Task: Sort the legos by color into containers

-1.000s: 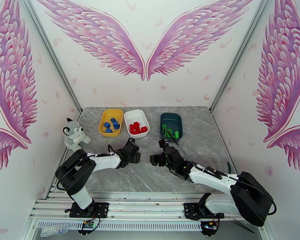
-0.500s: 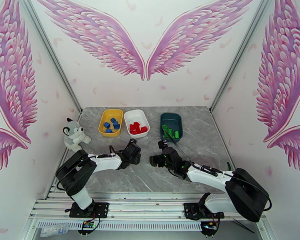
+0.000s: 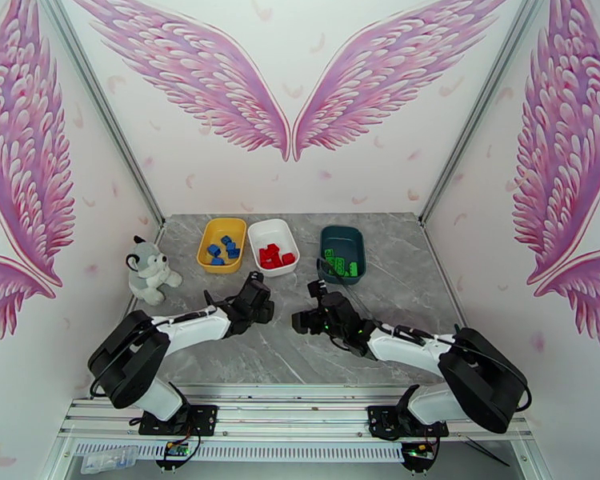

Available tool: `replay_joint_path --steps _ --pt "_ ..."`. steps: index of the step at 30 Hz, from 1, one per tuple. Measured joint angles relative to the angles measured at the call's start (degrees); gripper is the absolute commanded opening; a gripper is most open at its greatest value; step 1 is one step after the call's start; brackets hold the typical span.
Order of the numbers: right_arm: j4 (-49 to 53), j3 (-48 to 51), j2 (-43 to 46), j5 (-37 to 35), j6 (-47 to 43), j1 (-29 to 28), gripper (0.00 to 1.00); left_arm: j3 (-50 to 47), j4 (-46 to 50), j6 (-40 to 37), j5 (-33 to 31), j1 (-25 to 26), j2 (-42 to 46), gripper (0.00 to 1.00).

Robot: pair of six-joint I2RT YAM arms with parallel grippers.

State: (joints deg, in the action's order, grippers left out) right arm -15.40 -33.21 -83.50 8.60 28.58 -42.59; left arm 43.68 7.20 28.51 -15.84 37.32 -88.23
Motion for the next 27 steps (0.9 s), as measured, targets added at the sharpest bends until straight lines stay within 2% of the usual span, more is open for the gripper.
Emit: replay_joint_path --steps 7,12,15,17,19,23,27 --pt "-7.3 -4.61 -7.69 9.51 3.02 -0.72 0.78 1.18 -2.1 1.2 1.11 -9.86 1.84 0.55" --pt "-8.85 -5.77 -8.0 11.43 3.34 -0.72 0.78 7.58 -2.12 0.98 0.28 -15.74 1.27 0.57" --pt "-8.28 -5.77 -7.17 11.32 3.15 -0.72 0.78 13.94 -2.62 0.09 -0.52 -17.97 -1.14 0.67" --pt "-7.54 -5.77 -6.03 11.08 2.95 -0.72 0.79 17.77 -2.62 -0.5 -0.66 -19.28 -3.3 0.81" --pt "-6.75 -5.75 -4.37 10.56 2.64 -0.72 0.8 21.22 -2.64 -1.73 -1.29 -20.26 -5.73 0.9" --pt "-5.55 -5.2 -0.85 8.76 1.55 -0.72 0.81 22.91 -2.29 -2.73 -2.69 -21.09 -7.04 0.96" --pt "-3.52 -3.63 2.27 6.25 0.74 -0.72 0.82 22.86 -1.92 -3.45 -3.48 -20.87 -6.54 0.98"
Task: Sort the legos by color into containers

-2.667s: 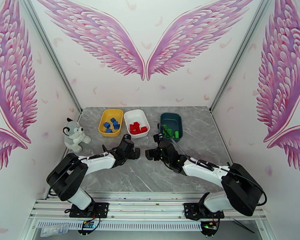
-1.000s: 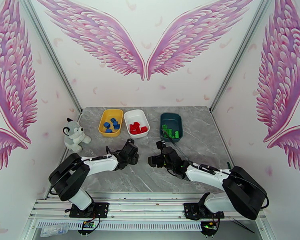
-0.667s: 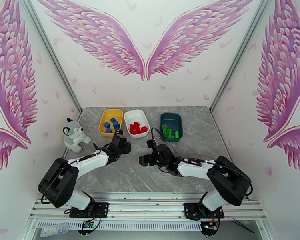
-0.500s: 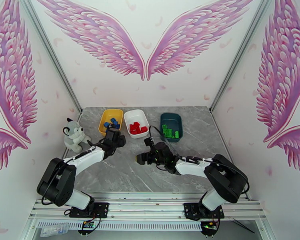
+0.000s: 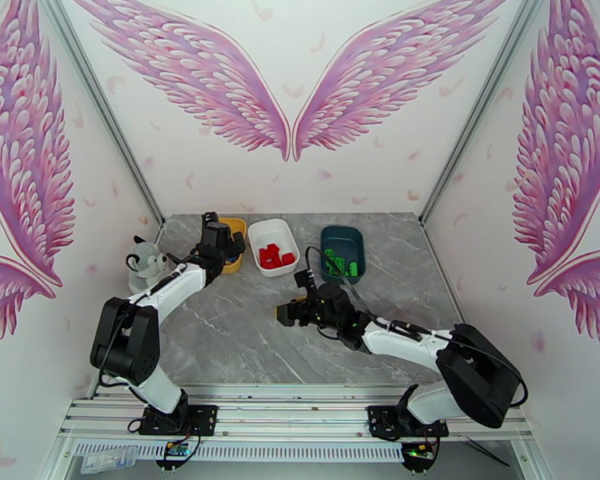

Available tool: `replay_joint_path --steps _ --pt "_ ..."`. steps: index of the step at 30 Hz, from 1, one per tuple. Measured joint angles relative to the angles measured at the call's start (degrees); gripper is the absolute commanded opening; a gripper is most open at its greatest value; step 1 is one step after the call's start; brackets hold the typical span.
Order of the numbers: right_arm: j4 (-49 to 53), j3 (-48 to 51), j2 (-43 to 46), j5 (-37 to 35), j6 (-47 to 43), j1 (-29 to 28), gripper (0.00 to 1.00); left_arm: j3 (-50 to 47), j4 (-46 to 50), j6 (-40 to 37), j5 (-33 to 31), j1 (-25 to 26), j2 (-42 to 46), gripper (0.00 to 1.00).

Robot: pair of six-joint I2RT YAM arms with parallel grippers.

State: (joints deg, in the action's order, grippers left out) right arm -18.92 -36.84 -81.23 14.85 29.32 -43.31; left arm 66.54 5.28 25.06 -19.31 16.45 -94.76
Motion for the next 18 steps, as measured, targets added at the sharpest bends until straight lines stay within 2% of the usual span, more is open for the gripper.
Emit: replay_joint_path --steps 3,9,13,14,18 --pt "1.53 1.16 1.86 -2.34 -0.7 0.0 0.83 -2.23 -0.59 -0.96 -0.11 0.72 3.3 0.98" --pt "5.86 1.73 6.12 -9.4 -1.68 0.0 0.84 -11.3 -4.26 -3.54 -0.87 3.74 16.55 0.99" --pt "8.57 1.73 11.34 -19.28 -1.64 0.0 0.91 -17.29 -9.05 -5.6 -3.76 6.25 25.57 0.99" --pt "9.03 1.73 12.37 -21.94 -1.27 0.0 0.98 -18.62 -10.16 -5.92 -4.2 6.58 27.39 0.99" --pt "10.14 1.73 15.61 -33.73 -0.94 0.07 0.99 -21.29 -14.32 -7.3 -5.68 6.86 33.07 0.99"
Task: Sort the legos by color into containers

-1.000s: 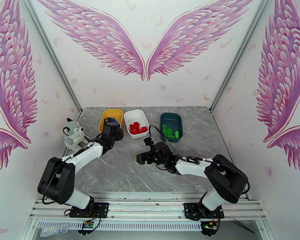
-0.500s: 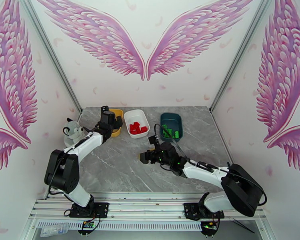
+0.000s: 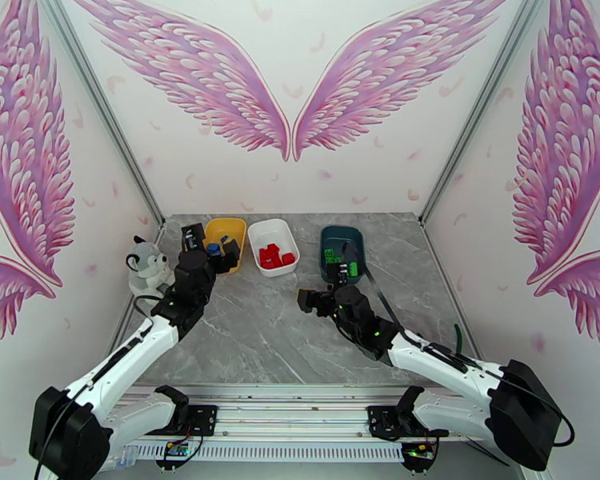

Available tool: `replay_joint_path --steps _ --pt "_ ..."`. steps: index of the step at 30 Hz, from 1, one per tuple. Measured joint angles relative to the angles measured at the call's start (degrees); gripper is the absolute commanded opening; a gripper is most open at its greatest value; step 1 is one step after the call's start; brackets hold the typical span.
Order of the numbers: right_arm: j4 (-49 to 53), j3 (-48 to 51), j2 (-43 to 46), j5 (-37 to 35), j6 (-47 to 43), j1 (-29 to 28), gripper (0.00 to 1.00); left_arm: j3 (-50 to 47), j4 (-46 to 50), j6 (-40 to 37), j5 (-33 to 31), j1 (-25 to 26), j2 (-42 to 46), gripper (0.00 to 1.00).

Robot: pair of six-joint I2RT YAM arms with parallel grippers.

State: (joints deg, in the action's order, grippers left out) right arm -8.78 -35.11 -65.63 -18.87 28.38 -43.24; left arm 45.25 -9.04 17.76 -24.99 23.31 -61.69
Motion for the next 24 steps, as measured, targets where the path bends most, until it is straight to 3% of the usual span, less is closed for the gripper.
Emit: replay_joint_path --steps 3,8,12,18,24 --pt "-3.17 0.35 -0.11 -6.84 -1.03 0.0 0.97 0.0 -2.23 -2.38 -0.11 0.0 1.44 0.99" --pt "-16.96 4.04 -1.97 -16.31 -5.88 0.52 0.99 -1.9 -7.67 -7.67 0.11 -0.07 3.39 0.99" --pt "-24.72 4.13 -5.11 -17.4 -14.34 1.38 0.99 -9.16 -17.79 -10.38 0.04 -0.07 5.88 0.99" --pt "-31.08 1.07 -12.24 -19.15 -26.01 2.75 0.99 -13.68 -19.23 -15.41 -5.53 -0.66 6.67 0.99" --pt "-37.77 5.38 -14.38 -18.4 -34.32 10.69 0.99 -20.76 -19.78 -17.99 -10.4 -8.04 5.11 0.99"
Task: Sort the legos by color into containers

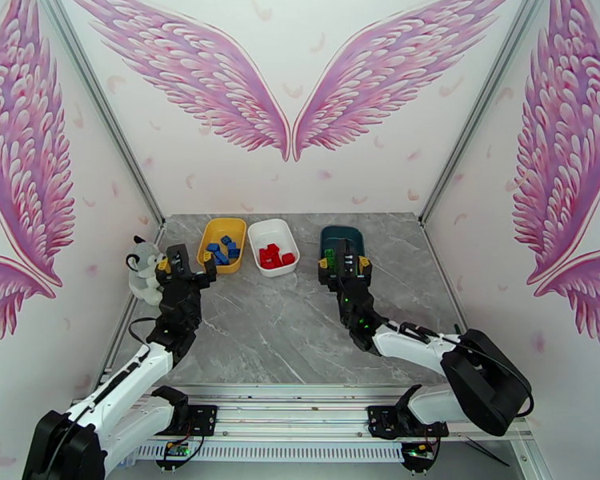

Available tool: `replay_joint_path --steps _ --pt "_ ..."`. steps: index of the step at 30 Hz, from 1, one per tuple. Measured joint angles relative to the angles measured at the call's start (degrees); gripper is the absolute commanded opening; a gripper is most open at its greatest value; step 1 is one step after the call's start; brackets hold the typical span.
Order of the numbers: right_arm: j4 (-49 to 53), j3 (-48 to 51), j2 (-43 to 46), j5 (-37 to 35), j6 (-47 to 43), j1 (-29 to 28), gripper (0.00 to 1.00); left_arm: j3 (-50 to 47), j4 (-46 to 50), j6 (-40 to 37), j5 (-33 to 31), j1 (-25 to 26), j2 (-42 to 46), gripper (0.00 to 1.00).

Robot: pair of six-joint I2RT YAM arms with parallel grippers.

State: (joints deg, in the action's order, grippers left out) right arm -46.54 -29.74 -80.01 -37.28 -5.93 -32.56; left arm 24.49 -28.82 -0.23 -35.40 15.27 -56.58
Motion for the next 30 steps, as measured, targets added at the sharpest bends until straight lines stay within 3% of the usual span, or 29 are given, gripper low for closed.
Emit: replay_joint_path --steps 4,8,19,26,30 --pt "-0.63 2.91 0.0 0.85 -1.38 8.02 0.99 -2.97 -1.27 2.32 -0.07 -6.03 -5.33 0.99" --pt "0.94 3.58 0.96 2.8 -1.4 12.37 0.99 -3.17 -4.46 2.64 0.17 -6.97 -12.52 0.99" --pt "4.37 6.86 2.99 6.32 0.11 15.06 0.99 -8.61 -14.45 3.04 1.53 -7.02 -15.78 0.99" --pt "-2.23 10.45 -1.46 9.35 -0.15 16.41 0.99 -8.63 -19.74 1.7 3.34 -7.37 -19.04 0.99" --pt "-8.61 11.5 -4.96 12.76 0.2 18.78 0.99 -10.71 -29.79 0.79 4.63 -8.04 -24.92 0.99"
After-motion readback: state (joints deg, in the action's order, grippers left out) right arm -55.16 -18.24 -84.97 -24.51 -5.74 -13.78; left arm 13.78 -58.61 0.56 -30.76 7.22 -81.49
